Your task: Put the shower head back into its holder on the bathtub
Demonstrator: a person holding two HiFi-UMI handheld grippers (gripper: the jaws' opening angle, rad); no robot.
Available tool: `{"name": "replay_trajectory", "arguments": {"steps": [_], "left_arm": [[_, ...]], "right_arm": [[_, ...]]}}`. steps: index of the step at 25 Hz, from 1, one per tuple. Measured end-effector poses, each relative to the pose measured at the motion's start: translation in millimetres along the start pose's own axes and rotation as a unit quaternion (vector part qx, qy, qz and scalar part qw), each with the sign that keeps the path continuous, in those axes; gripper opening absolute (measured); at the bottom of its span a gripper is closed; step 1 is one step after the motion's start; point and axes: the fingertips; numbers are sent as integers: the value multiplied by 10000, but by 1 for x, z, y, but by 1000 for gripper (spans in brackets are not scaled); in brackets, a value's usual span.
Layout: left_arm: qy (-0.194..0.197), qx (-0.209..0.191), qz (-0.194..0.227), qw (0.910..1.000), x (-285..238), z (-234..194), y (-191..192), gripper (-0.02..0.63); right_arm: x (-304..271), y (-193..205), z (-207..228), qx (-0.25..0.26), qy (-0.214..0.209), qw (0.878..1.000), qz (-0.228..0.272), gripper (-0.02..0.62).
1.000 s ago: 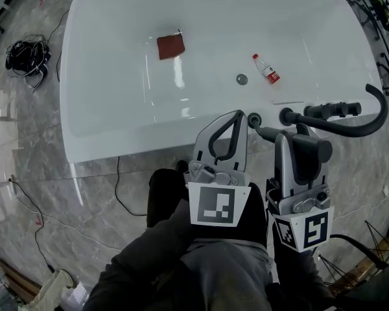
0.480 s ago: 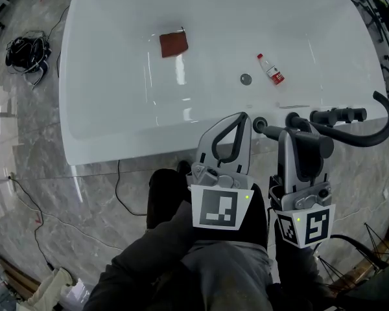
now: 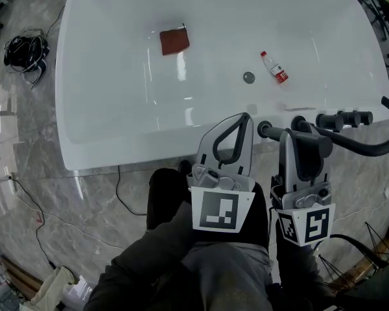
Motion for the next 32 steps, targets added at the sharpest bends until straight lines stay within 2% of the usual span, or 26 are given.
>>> {"name": "replay_trajectory", "arguments": {"steps": [11,21,32], "left_arm": [[38,12,-94,9999,-7,-2,16,2],[9,-17,-130,9999,-11,-1,25,2],[-56,-58,-156,9998,-7,-7,18,2]], "right_arm": [[-2,22,5,-85,89,9999,-50,133],[-15,24,-4,310,-124,9994,127,134],[-16,23,-1,312,70,9994,117,135]]}}
Point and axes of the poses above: the fingertips, and each gripper's own axes: x backward along the fingers, z to its right, y out of its underside, and after that the axes turned 12 degrees about -y, right-handed
